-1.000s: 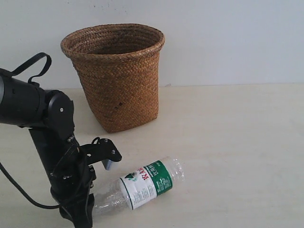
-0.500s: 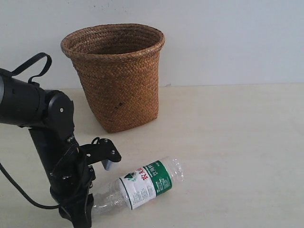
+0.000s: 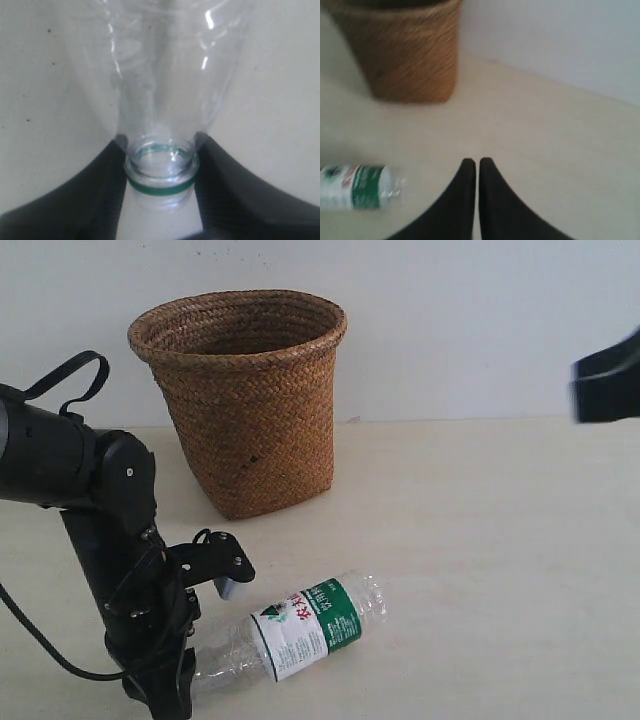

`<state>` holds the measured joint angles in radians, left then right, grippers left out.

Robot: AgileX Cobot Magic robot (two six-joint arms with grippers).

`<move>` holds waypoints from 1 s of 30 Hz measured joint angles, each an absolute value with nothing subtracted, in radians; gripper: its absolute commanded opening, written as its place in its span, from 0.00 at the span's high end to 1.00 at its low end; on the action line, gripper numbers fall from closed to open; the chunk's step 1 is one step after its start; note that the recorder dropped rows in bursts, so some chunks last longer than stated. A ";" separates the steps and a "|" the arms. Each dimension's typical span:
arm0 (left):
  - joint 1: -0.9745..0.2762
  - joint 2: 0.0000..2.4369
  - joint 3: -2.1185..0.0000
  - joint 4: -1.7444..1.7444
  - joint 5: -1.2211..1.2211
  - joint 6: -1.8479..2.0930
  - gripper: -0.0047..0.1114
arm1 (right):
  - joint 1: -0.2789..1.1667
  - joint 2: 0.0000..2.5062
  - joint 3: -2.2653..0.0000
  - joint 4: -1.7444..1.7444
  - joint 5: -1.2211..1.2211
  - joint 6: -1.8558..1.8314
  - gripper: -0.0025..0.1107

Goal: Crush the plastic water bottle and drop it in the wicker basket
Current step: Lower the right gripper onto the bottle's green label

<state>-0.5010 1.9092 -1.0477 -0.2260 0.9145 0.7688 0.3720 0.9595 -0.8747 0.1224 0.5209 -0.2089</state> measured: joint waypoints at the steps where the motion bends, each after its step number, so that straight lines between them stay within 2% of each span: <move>1: -0.501 1.909 -1.048 -0.220 0.914 0.771 0.92 | 0.413 1.038 -0.933 0.144 0.587 -0.267 0.98; 7: -0.501 1.909 -1.048 -0.178 0.910 0.771 0.92 | 0.594 1.398 -1.187 0.192 0.942 -0.481 0.98; 10: -0.501 1.909 -1.048 -0.174 0.908 0.771 0.92 | 0.636 1.528 -1.251 0.183 1.027 -0.529 0.98; 19: -0.501 1.909 -1.048 -0.172 0.908 0.771 0.92 | 0.648 1.824 -1.365 0.108 0.988 -0.502 0.98; 30: -0.501 1.909 -1.048 -0.172 0.919 0.771 0.92 | 0.648 1.937 -1.509 0.172 0.926 -0.447 0.98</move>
<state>-0.5010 1.9092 -1.0477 -0.1722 0.9188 0.7709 0.6478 1.9373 -1.5091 0.1725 0.9257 -0.4471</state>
